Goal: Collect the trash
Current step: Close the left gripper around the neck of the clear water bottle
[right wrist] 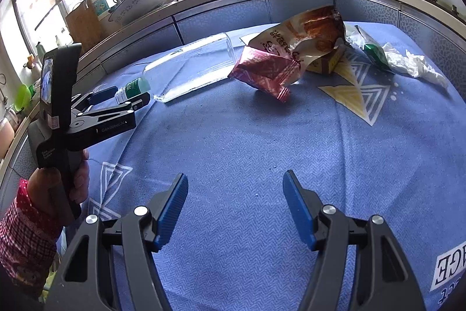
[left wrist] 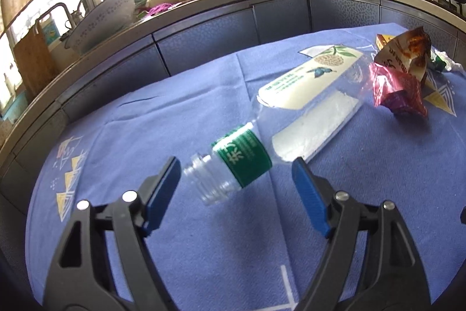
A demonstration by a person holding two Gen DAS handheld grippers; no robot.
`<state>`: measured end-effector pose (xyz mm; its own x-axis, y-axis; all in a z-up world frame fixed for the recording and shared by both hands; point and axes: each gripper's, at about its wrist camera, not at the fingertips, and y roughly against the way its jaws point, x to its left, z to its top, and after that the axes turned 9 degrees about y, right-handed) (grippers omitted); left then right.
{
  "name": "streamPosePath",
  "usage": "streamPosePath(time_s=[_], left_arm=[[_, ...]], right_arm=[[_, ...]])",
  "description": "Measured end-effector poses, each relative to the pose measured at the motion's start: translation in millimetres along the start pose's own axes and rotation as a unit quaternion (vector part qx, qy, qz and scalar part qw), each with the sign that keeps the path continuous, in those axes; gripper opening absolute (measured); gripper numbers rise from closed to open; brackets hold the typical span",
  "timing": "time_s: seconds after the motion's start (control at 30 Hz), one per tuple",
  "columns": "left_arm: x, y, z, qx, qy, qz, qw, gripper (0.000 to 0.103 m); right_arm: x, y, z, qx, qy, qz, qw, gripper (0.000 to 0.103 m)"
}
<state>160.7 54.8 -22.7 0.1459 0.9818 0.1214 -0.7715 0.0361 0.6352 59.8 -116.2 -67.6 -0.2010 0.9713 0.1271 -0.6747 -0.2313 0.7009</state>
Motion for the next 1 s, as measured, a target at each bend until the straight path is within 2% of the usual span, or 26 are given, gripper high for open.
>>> streamPosePath(time_s=[0.1,0.17,0.27,0.3,0.4,0.63,0.7,0.73,0.77,0.9,1.0], left_arm=[[-3.4,4.0,-0.3,-0.007,0.0,-0.003,1.0,0.074],[-3.7,5.7,-1.0,-0.005,0.0,-0.003,1.0,0.06],[-4.6,7.5,-2.9,0.003,0.003,-0.01,0.9999,0.05],[-5.5,8.8,-3.8,0.005,0.002,-0.014,0.9999,0.05],[-13.9,18.8,-8.8,0.002,-0.008,-0.035,0.9994,0.05],[-43.6,50.0,-23.9,-0.005,-0.043,-0.117,0.9922,0.05],[-38.4,53.6,-22.2,-0.004,-0.027,-0.124,0.992,0.055],[-30.8,54.3,-19.9,-0.003,-0.012,-0.126,0.9919,0.062],[-23.8,54.9,-16.5,-0.004,0.004,-0.127,0.9919,0.064],[-10.8,50.5,-1.5,0.006,0.038,-0.137,0.9899,0.067],[-14.5,43.8,7.1,0.024,0.049,-0.158,0.9859,0.071]], right_arm=[[1.8,0.5,0.1,0.0,0.003,-0.001,1.0,0.067],[3.7,1.4,0.3,-0.002,0.007,-0.001,1.0,0.067],[4.9,1.3,0.1,-0.001,0.007,0.001,1.0,0.067],[4.8,1.3,-0.1,0.0,0.006,0.001,1.0,0.067],[4.1,2.8,0.4,-0.001,0.005,0.001,1.0,0.067],[3.1,7.3,0.3,-0.006,0.004,-0.001,1.0,0.067],[1.8,9.3,0.0,-0.007,0.003,-0.002,1.0,0.067],[0.8,10.5,-0.5,-0.008,0.003,-0.004,1.0,0.067],[1.1,11.4,-0.7,-0.009,0.004,-0.005,1.0,0.067],[-1.8,11.9,-2.1,-0.01,-0.001,-0.003,1.0,0.067],[-4.4,13.2,-3.0,-0.013,-0.004,-0.003,1.0,0.067]])
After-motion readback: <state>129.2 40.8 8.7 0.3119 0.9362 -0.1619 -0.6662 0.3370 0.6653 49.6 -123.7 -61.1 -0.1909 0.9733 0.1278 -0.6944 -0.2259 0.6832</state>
